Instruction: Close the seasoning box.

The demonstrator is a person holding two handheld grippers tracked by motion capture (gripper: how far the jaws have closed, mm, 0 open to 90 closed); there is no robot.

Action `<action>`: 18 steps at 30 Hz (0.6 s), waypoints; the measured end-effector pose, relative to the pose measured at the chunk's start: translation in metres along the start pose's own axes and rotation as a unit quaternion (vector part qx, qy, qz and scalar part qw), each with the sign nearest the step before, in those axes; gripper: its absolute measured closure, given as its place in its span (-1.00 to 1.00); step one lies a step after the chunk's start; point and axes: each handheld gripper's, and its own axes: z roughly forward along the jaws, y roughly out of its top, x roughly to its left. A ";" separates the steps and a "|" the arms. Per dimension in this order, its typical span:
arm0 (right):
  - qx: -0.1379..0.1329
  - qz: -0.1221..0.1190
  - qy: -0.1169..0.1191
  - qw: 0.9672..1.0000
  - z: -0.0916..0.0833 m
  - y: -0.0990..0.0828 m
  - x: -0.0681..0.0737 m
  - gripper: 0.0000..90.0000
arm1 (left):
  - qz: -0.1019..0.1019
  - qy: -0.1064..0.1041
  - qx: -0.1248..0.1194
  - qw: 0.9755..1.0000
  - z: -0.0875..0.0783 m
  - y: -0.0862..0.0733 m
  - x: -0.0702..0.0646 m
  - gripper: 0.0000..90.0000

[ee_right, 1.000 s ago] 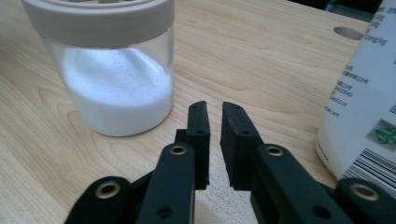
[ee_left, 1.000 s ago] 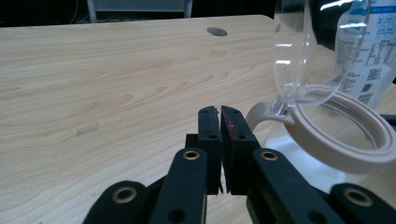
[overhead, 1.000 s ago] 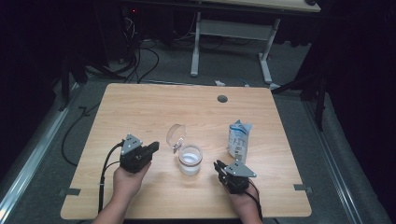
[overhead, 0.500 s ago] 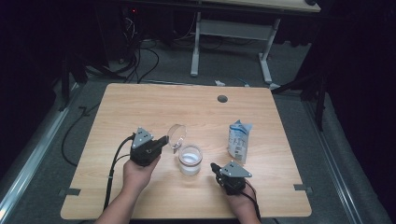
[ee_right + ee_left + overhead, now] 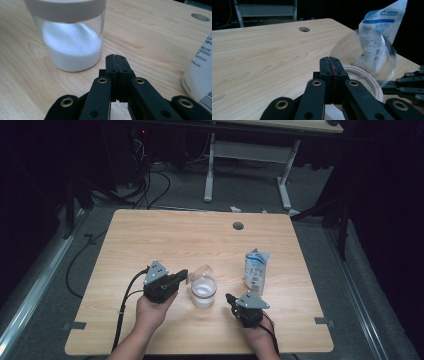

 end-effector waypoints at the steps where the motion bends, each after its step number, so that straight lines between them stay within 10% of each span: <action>1: 0.001 0.001 -0.001 1.000 0.000 0.000 0.000 1.00 | 0.003 -0.001 0.001 1.000 -0.001 0.000 0.001 0.98; 14: 0.008 0.004 -0.005 1.000 0.005 0.001 0.000 0.99 | 0.049 0.077 0.024 0.996 -0.059 -0.007 0.064 0.76; 18: 0.005 0.003 -0.007 1.000 0.004 0.004 -0.002 0.99 | 0.104 0.126 -0.003 0.986 -0.087 -0.010 0.087 0.41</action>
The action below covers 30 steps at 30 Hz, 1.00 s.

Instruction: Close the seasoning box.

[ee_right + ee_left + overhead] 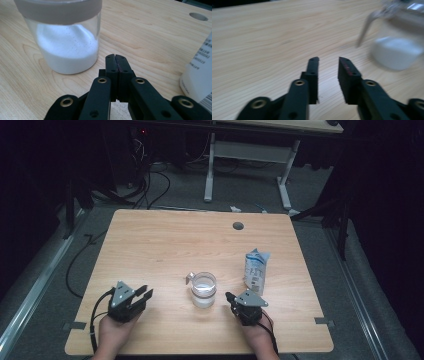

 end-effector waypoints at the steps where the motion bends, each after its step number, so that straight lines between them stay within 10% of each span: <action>1: -0.001 -0.001 -0.002 1.000 0.000 0.001 0.000 0.99 | -0.001 0.012 -0.003 1.000 -0.004 0.001 0.008 0.32; 9: -0.008 0.006 -0.006 1.000 0.003 0.009 -0.005 0.99 | -0.053 0.057 -0.010 0.997 -0.021 0.008 0.051 0.11; 14: -0.009 0.009 -0.008 1.000 0.006 0.013 -0.004 0.97 | -0.033 0.050 -0.001 0.998 -0.021 0.002 0.047 0.07; 30: -0.020 0.004 -0.001 1.000 0.019 0.031 0.003 1.00 | -0.057 0.028 -0.005 0.998 -0.022 0.004 0.046 0.03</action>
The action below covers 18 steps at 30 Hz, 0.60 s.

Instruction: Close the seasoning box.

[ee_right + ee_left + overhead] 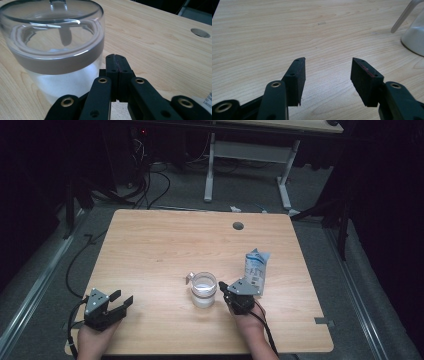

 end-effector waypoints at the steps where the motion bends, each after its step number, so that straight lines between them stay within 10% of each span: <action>1: -0.001 -0.002 0.003 1.000 0.000 0.000 0.001 1.00 | 0.000 0.000 -0.001 1.000 0.000 0.000 0.001 0.03; 18: -0.007 -0.020 0.013 1.000 -0.011 0.000 0.018 1.00 | -0.004 0.000 0.000 1.000 0.001 0.001 0.002 0.03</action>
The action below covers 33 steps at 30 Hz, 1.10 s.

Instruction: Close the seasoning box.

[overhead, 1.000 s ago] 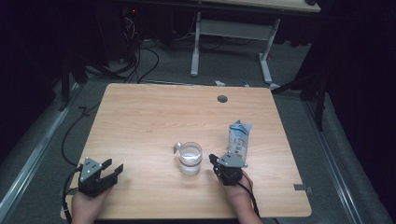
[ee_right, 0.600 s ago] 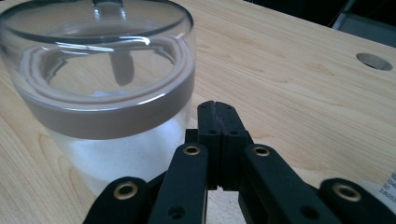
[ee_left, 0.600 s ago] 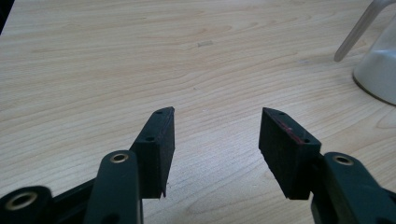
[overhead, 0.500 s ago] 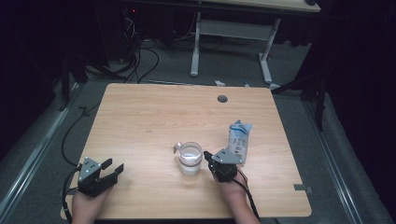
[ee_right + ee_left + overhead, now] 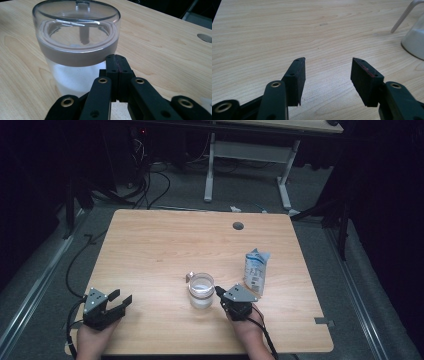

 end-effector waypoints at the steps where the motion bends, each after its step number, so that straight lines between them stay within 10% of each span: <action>1: 0.000 -0.002 0.001 1.000 0.000 0.000 0.001 1.00 | 0.001 0.000 0.001 1.000 0.000 0.000 0.000 0.03; 33: -0.014 -0.023 0.043 0.999 0.002 0.004 0.033 1.00 | 0.007 -0.005 0.008 1.000 0.001 -0.003 -0.002 0.02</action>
